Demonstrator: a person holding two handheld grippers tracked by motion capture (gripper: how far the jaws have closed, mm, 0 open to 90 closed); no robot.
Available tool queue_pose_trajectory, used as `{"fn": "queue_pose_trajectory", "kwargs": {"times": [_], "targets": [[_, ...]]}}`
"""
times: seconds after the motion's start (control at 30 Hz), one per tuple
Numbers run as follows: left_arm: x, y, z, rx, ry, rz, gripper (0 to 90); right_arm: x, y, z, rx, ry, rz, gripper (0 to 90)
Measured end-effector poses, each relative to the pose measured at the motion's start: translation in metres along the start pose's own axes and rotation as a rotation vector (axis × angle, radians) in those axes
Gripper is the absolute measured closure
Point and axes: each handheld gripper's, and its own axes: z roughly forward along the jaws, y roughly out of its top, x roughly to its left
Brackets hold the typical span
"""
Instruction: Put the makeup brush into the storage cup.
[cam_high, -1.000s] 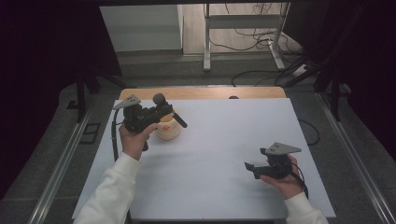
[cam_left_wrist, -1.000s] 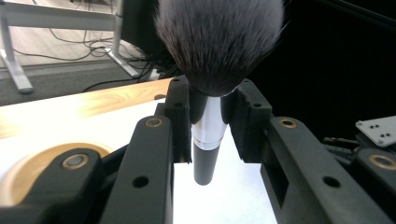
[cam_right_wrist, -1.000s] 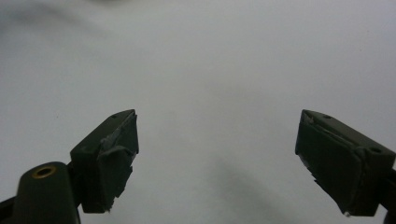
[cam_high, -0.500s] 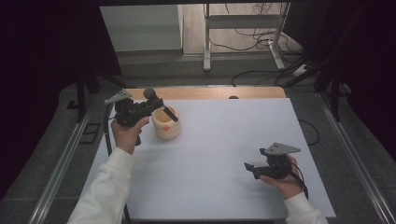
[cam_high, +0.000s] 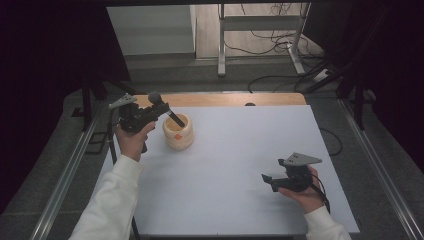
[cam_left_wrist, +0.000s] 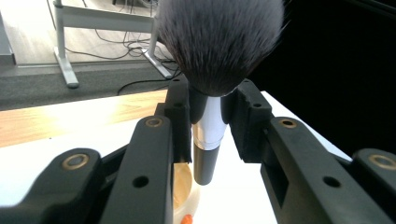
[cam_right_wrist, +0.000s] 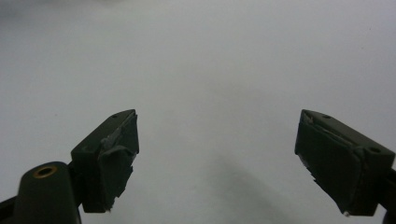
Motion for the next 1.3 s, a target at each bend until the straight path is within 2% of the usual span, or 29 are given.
{"fn": "queue_pose_trajectory", "kwargs": {"times": [0.47, 0.63, 0.73, 0.93, 1.1, 1.3], "targets": [[0.009, -0.002, 0.01, 0.019, 0.04, -0.009, 71.2, 0.0, 0.0, 0.0, 0.0, 0.001, 0.001, 13.7], [0.01, -0.003, 0.014, 0.027, 0.05, 0.006, 71.1, 0.0, 0.0, 0.0, 0.0, 0.002, 0.0, 13.7], [0.011, -0.004, 0.016, 0.026, 0.054, 0.0, 71.1, 0.0, 0.0, 0.0, 0.0, 0.001, 0.001, 13.7], [0.016, -0.008, 0.023, 0.048, 0.065, -0.009, 71.1, 0.0, 0.0, 0.0, 0.002, 0.002, -0.001, 13.8], [0.016, -0.011, 0.027, 0.058, 0.072, 0.008, 71.1, 0.0, 0.0, 0.0, 0.003, 0.0, -0.001, 13.7], [0.018, -0.017, 0.033, 0.08, 0.079, 0.003, 71.1, 0.0, -0.001, 0.001, 0.005, 0.002, -0.004, 13.7]]}}
